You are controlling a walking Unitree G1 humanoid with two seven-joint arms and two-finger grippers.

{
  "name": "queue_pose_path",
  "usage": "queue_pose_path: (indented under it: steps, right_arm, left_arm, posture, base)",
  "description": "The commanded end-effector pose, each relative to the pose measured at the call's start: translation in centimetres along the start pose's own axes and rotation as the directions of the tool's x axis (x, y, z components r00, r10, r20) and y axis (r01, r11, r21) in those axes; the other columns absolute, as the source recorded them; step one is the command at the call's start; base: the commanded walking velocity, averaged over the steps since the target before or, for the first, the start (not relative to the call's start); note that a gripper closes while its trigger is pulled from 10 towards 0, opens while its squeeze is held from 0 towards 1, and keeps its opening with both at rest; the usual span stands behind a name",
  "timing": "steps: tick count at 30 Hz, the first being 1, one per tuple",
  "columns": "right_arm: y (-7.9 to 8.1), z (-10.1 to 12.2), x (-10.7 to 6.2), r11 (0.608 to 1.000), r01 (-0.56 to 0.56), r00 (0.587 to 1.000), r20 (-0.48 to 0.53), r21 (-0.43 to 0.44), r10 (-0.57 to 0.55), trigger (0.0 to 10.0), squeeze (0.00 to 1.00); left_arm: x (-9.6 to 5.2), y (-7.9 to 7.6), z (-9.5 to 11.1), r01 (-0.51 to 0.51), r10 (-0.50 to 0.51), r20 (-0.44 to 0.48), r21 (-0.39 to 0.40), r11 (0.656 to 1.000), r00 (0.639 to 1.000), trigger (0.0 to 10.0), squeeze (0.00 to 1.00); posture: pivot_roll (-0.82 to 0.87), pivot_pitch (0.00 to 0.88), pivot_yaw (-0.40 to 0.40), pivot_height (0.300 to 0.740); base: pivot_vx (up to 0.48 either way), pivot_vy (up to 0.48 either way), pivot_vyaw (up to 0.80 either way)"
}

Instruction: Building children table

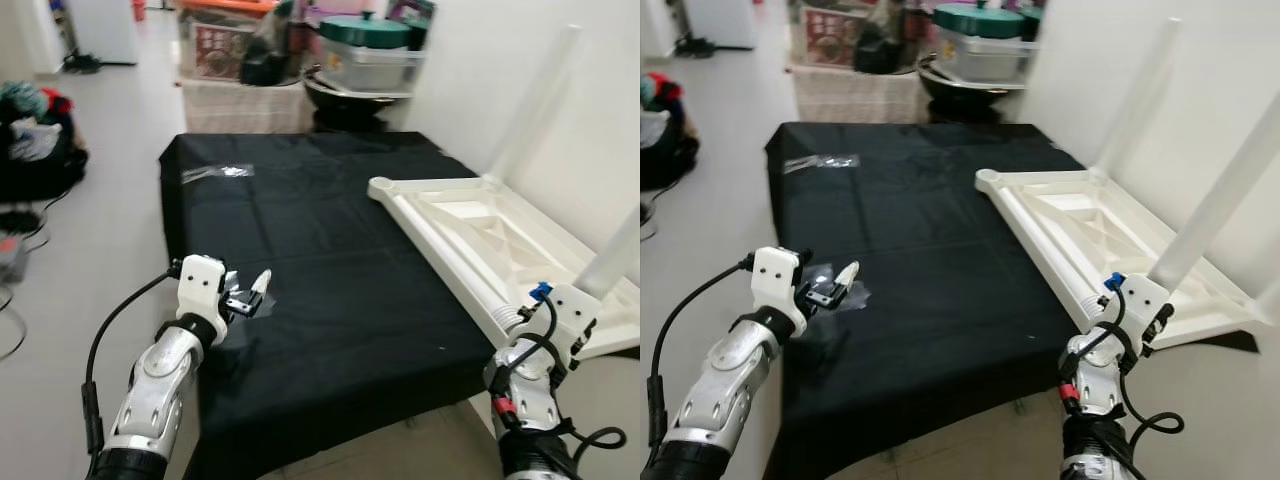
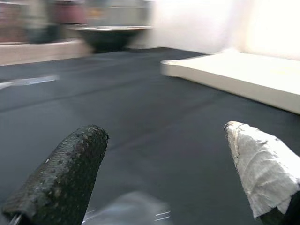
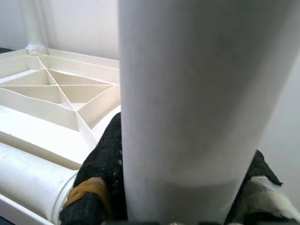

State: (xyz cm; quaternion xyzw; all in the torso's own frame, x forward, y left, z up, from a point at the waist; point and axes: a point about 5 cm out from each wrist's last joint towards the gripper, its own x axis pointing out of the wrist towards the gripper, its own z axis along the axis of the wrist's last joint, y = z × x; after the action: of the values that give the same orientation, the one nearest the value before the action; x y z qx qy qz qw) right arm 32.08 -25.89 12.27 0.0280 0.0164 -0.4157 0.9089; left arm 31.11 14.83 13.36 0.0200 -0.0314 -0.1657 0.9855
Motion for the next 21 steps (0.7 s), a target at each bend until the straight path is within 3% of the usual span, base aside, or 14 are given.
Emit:
queue_pose_path:
  steps: [1, 2, 3, 6, 9, 10, 12, 13, 15, 19, 20, 21]
  right_arm:
    - [1.7, -0.4, -0.4, 0.991, -0.134, 0.991, -0.027, -0.012, 0.134, 10.0, 0.0]
    - [2.6, 0.2, -0.6, 0.98, -0.199, 0.98, 0.0, 0.001, 0.199, 10.0, 0.0]
    - [3.0, 0.7, -0.8, 0.967, -0.253, 0.967, 0.038, 0.015, 0.252, 10.0, 1.0]
    - [2.8, 1.3, -0.9, 0.95, -0.312, 0.948, 0.072, 0.026, 0.31, 10.0, 1.0]
    - [3.0, 1.6, -1.2, 0.908, -0.413, 0.911, 0.05, 0.068, 0.41, 10.0, 1.0]
    - [3.0, 1.9, -1.1, 0.89, -0.453, 0.891, 0.056, 0.063, 0.45, 10.0, 0.0]
    - [3.2, 2.3, -0.9, 0.811, -0.582, 0.813, 0.068, 0.054, 0.578, 10.0, 0.0]
    - [3.2, 2.3, -0.9, 0.811, -0.582, 0.813, 0.068, 0.054, 0.578, 10.0, 0.0]
    - [3.1, 1.7, -0.4, 0.73, -0.684, 0.729, 0.038, 0.01, 0.683, 10.0, 0.0]
    - [2.9, 1.2, -0.1, 0.711, -0.703, 0.711, 0.005, -0.026, 0.703, 10.0, 0.0]
    - [2.7, -0.2, 0.2, 0.647, -0.761, 0.648, -0.082, -0.051, 0.757, 10.0, 0.0]
    - [2.7, -0.2, 0.2, 0.647, -0.761, 0.648, -0.082, -0.051, 0.757, 10.0, 0.0]
  left_arm:
    - [0.3, -0.3, -0.2, 0.019, -0.019, -0.017, 0.005, 1.0, 1.0, 10.0, 0.0]
    - [0.4, -0.2, -0.2, 0.018, -0.018, -0.016, 0.005, 1.0, 1.0, 10.0, 0.0]
    - [0.4, -0.2, -0.1, 0.017, -0.017, -0.015, 0.006, 1.0, 1.0, 10.0, 0.0]
    - [0.2, -0.1, -0.3, 0.014, -0.013, -0.016, 0.006, 1.0, 1.0, 10.0, 0.0]
    - [-0.1, -0.1, -0.4, 0.011, -0.011, -0.02, 0.005, 1.0, 1.0, 10.0, 0.0]
    - [-0.1, -0.1, -0.5, 0.01, -0.01, -0.021, 0.004, 1.0, 1.0, 10.0, 0.0]
    - [0.0, -0.1, -0.5, 0.014, -0.014, -0.023, 0.003, 1.0, 1.0, 10.0, 0.0]
    - [0.0, -0.1, -0.5, 0.014, -0.014, -0.023, 0.003, 1.0, 1.0, 10.0, 0.0]
    - [0.4, -0.2, -0.5, 0.022, -0.022, -0.024, 0.004, 1.0, 0.999, 10.0, 0.0]
    - [0.6, -0.2, -0.4, 0.027, -0.027, -0.023, 0.007, 1.0, 0.999, 10.0, 0.0]
    - [0.9, -0.3, -0.1, 0.034, -0.033, -0.013, 0.01, 0.999, 0.999, 10.0, 0.0]
    - [0.9, -0.3, -0.1, 0.034, -0.033, -0.013, 0.01, 0.999, 0.999, 10.0, 0.0]
  posture:
    - [0.06, 0.0, -0.105, 0.74]
    - [0.06, 0.0, -0.105, 0.74]
    - [0.06, 0.0, -0.107, 0.74]
    - [0.06, 0.0, -0.114, 0.74]
    - [0.06, 0.0, -0.114, 0.74]
    - [0.06, 0.0, -0.113, 0.74]
    - [0.05, 0.0, -0.104, 0.74]
    - [0.05, 0.0, -0.104, 0.74]
    - [0.04, 0.0, -0.102, 0.74]
    - [0.05, 0.0, -0.104, 0.74]
    - [0.06, 0.0, -0.111, 0.74]
    - [0.06, 0.0, -0.111, 0.74]
  base:
    - [0.0, 0.0, 0.0]
    - [0.0, 0.0, 0.0]
    - [0.0, 0.0, 0.0]
    - [0.0, 0.0, 0.0]
    - [0.0, 0.0, 0.0]
    - [0.0, 0.0, 0.0]
    - [0.0, 0.0, 0.0]
    - [0.0, 0.0, 0.0]
    - [0.0, 0.0, 0.0]
    - [0.0, 0.0, 0.0]
    - [0.0, 0.0, 0.0]
    - [0.0, 0.0, 0.0]
